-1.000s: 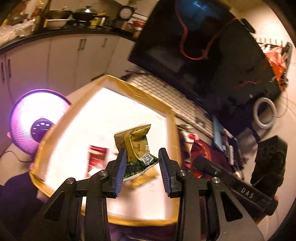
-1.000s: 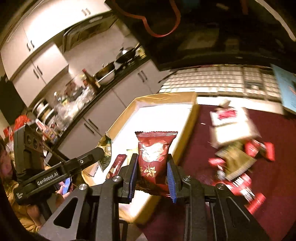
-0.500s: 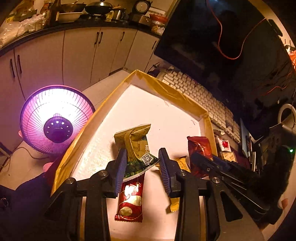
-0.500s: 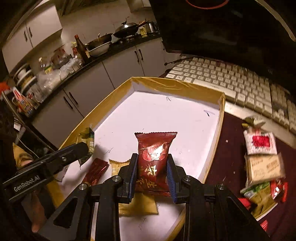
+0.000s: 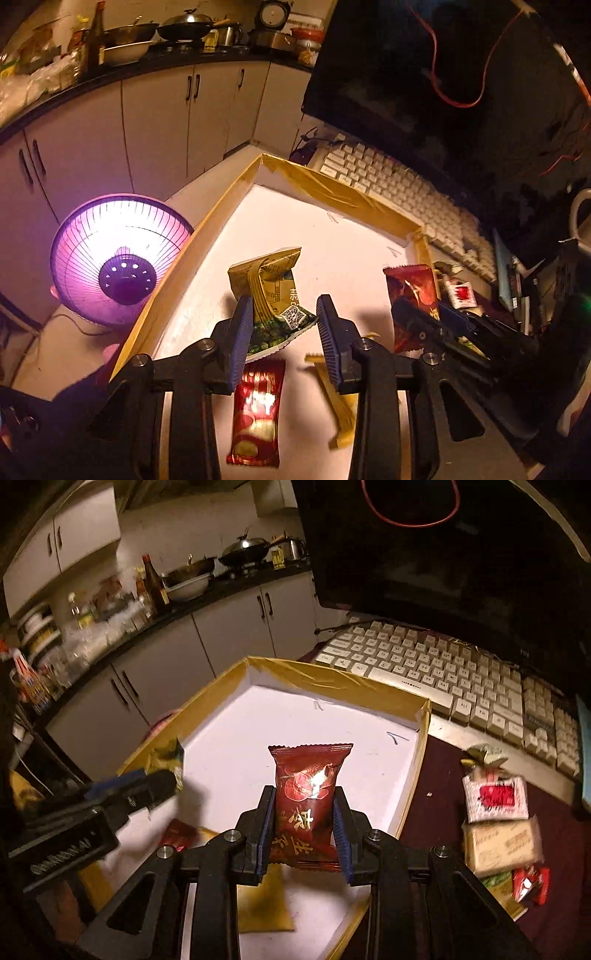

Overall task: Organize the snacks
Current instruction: 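Carry both packets over the box and release them inside, then move both tools back to the remaining snacks on the cloth, then grasp a red candy with the right tool while the left tool grasps another red candy, then carry both red candies over the box and lower them inside, then open both tools to drop the red candies into the box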

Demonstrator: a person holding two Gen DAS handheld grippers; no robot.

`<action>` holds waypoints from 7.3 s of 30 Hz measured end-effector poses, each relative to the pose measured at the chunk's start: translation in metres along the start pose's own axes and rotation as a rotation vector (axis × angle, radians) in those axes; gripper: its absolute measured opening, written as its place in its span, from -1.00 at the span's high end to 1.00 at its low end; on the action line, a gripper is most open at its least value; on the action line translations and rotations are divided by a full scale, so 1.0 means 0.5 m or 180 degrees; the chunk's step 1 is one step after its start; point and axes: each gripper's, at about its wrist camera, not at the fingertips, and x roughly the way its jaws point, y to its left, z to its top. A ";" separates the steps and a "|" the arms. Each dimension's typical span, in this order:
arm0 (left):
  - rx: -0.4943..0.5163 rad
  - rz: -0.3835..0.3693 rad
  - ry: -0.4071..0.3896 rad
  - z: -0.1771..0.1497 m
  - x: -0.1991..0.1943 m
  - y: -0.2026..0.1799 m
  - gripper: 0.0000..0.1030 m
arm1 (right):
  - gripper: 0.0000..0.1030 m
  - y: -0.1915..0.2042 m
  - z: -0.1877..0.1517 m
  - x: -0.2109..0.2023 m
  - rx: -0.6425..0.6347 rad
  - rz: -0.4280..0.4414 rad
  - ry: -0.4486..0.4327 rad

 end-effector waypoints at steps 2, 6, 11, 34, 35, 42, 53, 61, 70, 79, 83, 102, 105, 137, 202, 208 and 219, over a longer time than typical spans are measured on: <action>0.0066 0.0031 0.0087 0.007 0.024 -0.008 0.36 | 0.43 -0.002 0.002 0.019 -0.0024 -0.0116 0.0113; 0.0147 0.0073 0.0251 0.006 0.054 -0.020 0.36 | 0.41 -0.007 -0.007 0.043 -0.0017 -0.0224 0.0297; 0.0202 0.0145 0.0312 0.005 0.059 -0.024 0.35 | 0.38 -0.007 -0.014 0.049 -0.0003 -0.0242 0.0326; 0.0363 -0.0416 -0.0311 -0.136 -0.143 -0.167 -0.39 | -0.39 -0.188 -0.179 -0.246 0.0801 0.0371 -0.0562; 0.0422 -0.0446 -0.0298 -0.141 -0.145 -0.181 -0.39 | -0.39 -0.208 -0.192 -0.251 0.0885 0.0367 -0.0541; 0.0640 -0.0635 -0.0166 -0.171 -0.143 -0.246 -0.39 | -0.42 -0.299 -0.249 -0.257 0.1246 0.0314 -0.0429; 0.0758 -0.0747 0.0011 -0.198 -0.118 -0.282 -0.39 | -0.29 -0.335 -0.293 -0.272 0.1244 0.0230 -0.0376; 0.0764 -0.0739 0.0082 -0.193 -0.107 -0.288 -0.39 | 0.04 -0.328 -0.265 -0.216 0.1089 0.0258 -0.0193; 0.0817 -0.0691 0.0104 -0.195 -0.096 -0.294 -0.38 | 0.58 -0.276 -0.277 -0.167 0.0627 -0.0024 0.0088; 0.1077 -0.0894 0.0430 -0.201 -0.030 -0.362 -0.14 | 0.59 -0.354 -0.276 -0.213 0.1091 -0.0016 -0.0288; 0.1133 -0.0717 0.0678 -0.198 0.028 -0.386 0.35 | 0.59 -0.388 -0.278 -0.213 0.1305 -0.0038 -0.0419; 0.1213 -0.0284 0.0627 -0.205 0.078 -0.389 0.57 | 0.59 -0.369 -0.274 -0.208 0.1117 -0.0051 -0.0440; 0.1231 -0.0278 0.0587 -0.214 0.065 -0.382 0.58 | 0.59 -0.369 -0.275 -0.208 0.1114 -0.0072 -0.0444; 0.0055 -0.0730 -0.0197 -0.096 -0.142 -0.099 0.59 | 0.59 -0.121 -0.104 -0.189 0.0429 0.0672 -0.0446; 0.0242 0.0060 0.0650 0.100 0.196 -0.022 0.58 | 0.59 -0.052 0.126 0.175 0.0229 0.0138 0.0694; 0.0255 0.0066 0.0629 0.098 0.194 -0.019 0.58 | 0.59 -0.047 0.121 0.181 0.0197 0.0104 0.0723; 0.0249 0.0065 0.0613 0.098 0.195 -0.018 0.58 | 0.53 -0.054 0.119 0.191 0.0224 0.0155 0.0767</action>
